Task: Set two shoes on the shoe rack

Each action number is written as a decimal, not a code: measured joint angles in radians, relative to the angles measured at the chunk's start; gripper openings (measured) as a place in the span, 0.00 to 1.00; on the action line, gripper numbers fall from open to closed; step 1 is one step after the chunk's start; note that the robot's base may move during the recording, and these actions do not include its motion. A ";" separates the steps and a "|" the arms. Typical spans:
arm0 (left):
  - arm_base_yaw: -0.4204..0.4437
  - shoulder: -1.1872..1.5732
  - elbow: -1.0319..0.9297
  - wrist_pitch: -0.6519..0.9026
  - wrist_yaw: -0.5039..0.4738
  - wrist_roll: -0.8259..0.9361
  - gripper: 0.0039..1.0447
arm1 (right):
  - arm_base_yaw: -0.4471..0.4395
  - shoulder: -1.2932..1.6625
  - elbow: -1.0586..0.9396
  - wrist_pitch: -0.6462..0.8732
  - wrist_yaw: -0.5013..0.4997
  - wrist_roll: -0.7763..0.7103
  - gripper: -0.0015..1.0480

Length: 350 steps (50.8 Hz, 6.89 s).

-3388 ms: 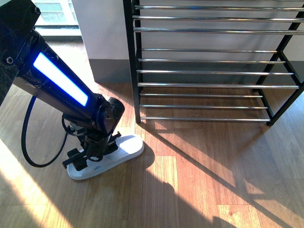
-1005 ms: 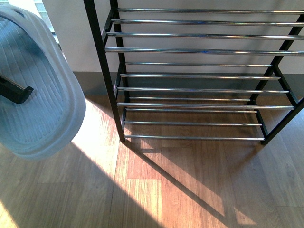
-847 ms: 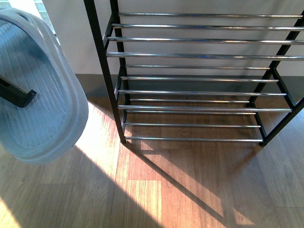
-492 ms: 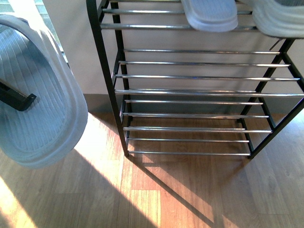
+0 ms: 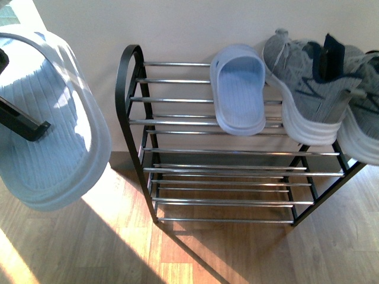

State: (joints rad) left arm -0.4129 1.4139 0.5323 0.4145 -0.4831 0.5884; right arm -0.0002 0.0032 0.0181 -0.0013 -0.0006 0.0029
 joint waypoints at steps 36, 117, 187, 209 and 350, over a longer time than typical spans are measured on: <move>0.044 0.259 0.090 0.137 0.260 0.417 0.03 | 0.000 0.000 0.000 0.000 0.001 0.000 0.91; 0.023 1.191 0.960 0.142 0.491 0.729 0.35 | 0.000 0.000 0.000 0.000 0.001 0.000 0.91; -0.011 0.232 0.231 0.163 0.045 0.090 0.91 | 0.000 0.000 0.000 0.000 0.001 0.000 0.91; 0.088 -0.116 -0.148 0.480 0.172 -0.516 0.62 | 0.000 0.000 0.000 0.000 0.002 0.000 0.91; 0.409 -1.397 -0.519 -0.415 0.483 -0.587 0.40 | 0.000 0.000 0.000 0.000 0.000 0.000 0.91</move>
State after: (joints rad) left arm -0.0036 0.0166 0.0135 -0.0002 -0.0002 0.0017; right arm -0.0002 0.0029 0.0181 -0.0010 -0.0002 0.0029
